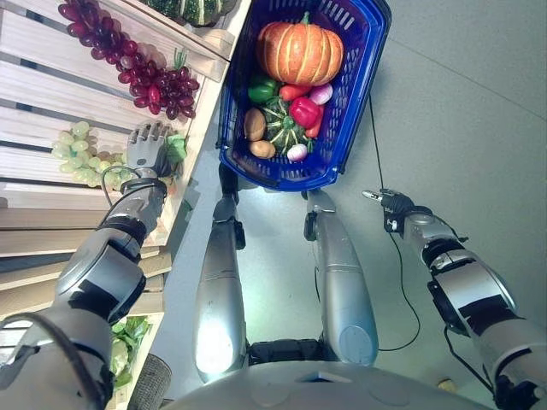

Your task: Pick up fruits and vegetables into the basket

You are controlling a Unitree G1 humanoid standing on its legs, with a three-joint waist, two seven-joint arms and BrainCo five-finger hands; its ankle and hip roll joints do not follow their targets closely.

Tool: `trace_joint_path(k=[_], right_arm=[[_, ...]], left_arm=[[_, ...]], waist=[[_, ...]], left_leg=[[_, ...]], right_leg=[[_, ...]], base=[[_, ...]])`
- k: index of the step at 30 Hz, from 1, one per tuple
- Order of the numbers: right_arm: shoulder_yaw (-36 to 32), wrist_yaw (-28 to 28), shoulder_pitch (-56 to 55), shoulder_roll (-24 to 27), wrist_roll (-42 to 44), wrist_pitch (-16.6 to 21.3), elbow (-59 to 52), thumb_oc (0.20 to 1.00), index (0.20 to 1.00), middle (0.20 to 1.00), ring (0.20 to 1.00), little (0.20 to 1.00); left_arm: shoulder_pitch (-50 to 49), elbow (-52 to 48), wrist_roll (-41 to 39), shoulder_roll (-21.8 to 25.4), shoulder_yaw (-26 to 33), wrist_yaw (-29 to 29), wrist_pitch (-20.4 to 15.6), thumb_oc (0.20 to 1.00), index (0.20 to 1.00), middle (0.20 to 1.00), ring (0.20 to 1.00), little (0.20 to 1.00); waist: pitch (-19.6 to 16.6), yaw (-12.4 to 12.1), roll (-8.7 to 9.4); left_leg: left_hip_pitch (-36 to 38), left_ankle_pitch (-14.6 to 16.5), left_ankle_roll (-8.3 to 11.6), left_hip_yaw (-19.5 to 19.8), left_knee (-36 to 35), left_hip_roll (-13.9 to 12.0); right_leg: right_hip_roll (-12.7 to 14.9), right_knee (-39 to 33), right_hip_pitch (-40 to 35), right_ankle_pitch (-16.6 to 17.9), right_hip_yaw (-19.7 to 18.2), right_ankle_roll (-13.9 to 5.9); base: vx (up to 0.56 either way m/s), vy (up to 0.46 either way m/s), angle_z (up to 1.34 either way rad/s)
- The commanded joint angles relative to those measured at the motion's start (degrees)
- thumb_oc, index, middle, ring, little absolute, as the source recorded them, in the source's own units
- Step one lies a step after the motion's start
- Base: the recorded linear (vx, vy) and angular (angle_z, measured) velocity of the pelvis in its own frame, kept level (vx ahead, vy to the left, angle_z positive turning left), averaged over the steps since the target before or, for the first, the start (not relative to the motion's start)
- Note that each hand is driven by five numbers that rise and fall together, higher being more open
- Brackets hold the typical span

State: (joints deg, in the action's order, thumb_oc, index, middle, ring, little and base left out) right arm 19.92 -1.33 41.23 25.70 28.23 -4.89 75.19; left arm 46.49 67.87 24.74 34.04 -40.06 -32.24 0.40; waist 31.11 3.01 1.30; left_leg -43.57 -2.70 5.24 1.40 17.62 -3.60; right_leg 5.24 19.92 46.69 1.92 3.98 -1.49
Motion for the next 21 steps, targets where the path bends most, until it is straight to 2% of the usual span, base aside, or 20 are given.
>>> trace_joint_path(k=[1, 14, 21], right_arm=[[-1.46, 1.02, -5.47, 2.09, 1.66, 0.71, -0.41, 1.000, 1.000, 1.000, 1.000, 1.000], [-3.14, 0.59, -6.35, 3.42, 1.07, 0.92, -0.33, 1.000, 1.000, 1.000, 1.000, 1.000], [-3.35, 0.13, -6.40, 3.84, 0.41, 0.73, -0.21, 1.000, 1.000, 1.000, 1.000, 1.000]], left_arm=[[-5.49, -1.96, -1.72, 0.12, 4.77, -0.60, 0.20, 1.000, 1.000, 1.000, 1.000, 1.000], [-11.37, -7.79, 0.64, 0.46, 2.55, 3.03, 4.42, 1.000, 1.000, 1.000, 1.000, 1.000], [-11.67, -7.25, 6.88, 1.22, 0.87, 3.99, 7.69, 1.000, 1.000, 1.000, 1.000, 1.000]], waist=[[-1.32, -1.81, -2.80], [-1.32, -2.94, -4.55], [-1.32, -2.73, -4.70]], left_leg=[[-0.73, 0.15, -2.54, -0.30, -0.78, 5.40], [-0.07, 0.22, -2.79, -0.32, -0.94, 5.53], [-0.22, 0.40, -2.87, -0.71, -0.39, 5.34]], right_leg=[[-3.70, -0.28, -3.00, -3.12, 1.94, -0.30], [-3.06, -0.13, -4.15, -3.72, 3.06, -0.26], [-2.97, 0.40, -4.03, -3.92, 3.16, -0.22]], base=[[0.00, 0.000, 0.00], [0.00, -0.001, 0.01], [0.00, 0.000, 0.00]])
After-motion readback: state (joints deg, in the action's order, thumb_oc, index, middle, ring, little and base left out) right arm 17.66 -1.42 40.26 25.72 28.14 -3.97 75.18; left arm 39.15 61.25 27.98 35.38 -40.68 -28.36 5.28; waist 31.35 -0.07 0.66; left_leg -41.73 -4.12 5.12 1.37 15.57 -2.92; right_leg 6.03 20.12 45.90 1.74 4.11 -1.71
